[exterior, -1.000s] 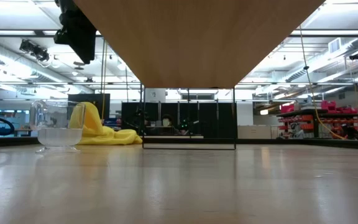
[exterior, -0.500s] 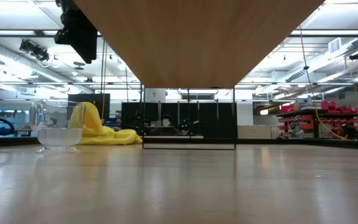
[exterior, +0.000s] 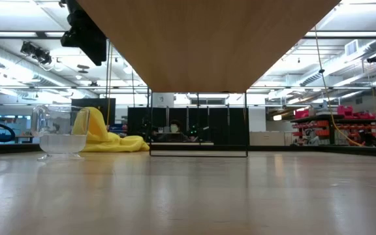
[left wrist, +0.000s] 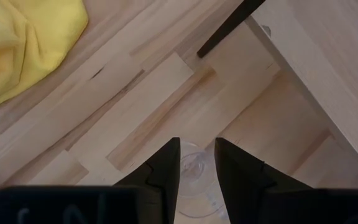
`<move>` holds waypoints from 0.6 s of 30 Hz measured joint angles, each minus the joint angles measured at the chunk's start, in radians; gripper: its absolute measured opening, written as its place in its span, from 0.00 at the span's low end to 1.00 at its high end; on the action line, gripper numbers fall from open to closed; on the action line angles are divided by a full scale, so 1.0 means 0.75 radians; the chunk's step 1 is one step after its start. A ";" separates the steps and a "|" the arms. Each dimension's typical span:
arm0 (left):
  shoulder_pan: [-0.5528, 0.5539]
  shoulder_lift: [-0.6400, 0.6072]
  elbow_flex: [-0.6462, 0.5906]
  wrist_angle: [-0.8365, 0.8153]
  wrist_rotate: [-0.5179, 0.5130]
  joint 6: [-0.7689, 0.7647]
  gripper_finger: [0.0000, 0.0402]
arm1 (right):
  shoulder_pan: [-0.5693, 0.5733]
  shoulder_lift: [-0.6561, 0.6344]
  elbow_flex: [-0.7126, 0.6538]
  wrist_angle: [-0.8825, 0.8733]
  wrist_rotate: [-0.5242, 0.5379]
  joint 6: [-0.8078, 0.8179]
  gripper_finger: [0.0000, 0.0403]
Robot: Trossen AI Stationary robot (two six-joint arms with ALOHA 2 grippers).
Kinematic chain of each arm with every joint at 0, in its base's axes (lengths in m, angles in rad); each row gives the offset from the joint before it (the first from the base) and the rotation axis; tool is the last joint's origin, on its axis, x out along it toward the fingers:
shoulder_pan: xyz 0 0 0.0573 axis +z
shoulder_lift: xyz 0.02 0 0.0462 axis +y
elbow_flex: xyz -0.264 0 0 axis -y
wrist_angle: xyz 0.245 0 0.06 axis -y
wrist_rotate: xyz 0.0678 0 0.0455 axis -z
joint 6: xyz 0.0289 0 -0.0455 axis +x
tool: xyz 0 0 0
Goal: Stack small to large cups/mugs on shelf
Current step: Put the red cup on the shelf
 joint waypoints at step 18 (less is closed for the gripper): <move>0.000 0.001 0.000 0.008 0.000 0.001 0.27 | 0.006 0.014 0.000 0.103 -0.002 -0.028 0.03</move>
